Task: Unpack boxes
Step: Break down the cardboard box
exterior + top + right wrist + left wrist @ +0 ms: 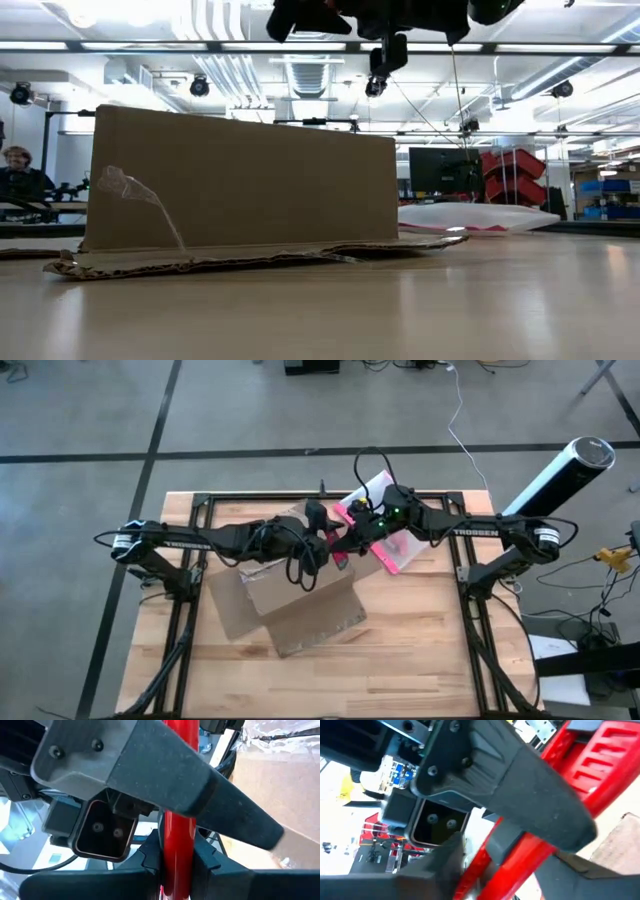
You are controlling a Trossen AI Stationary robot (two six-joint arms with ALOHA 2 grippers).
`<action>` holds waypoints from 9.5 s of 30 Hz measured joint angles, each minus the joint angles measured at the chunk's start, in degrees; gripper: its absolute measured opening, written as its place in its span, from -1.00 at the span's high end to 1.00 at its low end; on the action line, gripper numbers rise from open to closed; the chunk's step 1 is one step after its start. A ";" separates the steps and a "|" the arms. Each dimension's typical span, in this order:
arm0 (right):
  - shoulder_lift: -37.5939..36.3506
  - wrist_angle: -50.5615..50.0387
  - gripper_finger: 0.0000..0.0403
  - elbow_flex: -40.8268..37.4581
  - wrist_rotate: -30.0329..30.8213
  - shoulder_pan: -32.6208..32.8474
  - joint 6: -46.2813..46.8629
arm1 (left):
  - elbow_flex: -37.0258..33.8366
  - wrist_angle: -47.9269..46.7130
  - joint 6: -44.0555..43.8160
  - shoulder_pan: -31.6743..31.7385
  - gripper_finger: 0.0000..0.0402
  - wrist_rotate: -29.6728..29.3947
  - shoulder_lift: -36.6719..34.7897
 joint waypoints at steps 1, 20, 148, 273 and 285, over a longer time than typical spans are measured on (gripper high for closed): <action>0.00 -0.10 0.84 -0.01 0.10 0.00 0.03 | 0.00 -0.01 -0.08 -0.04 0.12 -0.23 -0.06; -1.60 8.43 -0.02 -0.15 -1.76 -1.25 -0.58 | 0.09 -4.63 -8.21 -0.24 0.87 -1.82 -1.22; 5.27 -34.33 1.00 -0.17 23.55 0.48 -70.19 | -22.34 59.00 -71.92 19.08 0.87 28.51 18.81; 9.58 -31.42 1.00 21.61 39.33 -2.86 -66.04 | -25.55 39.11 -63.63 20.44 0.89 27.76 3.71; 13.30 -31.51 1.00 25.38 36.90 -1.69 -65.65 | -25.62 38.73 -62.43 20.32 0.89 28.31 3.82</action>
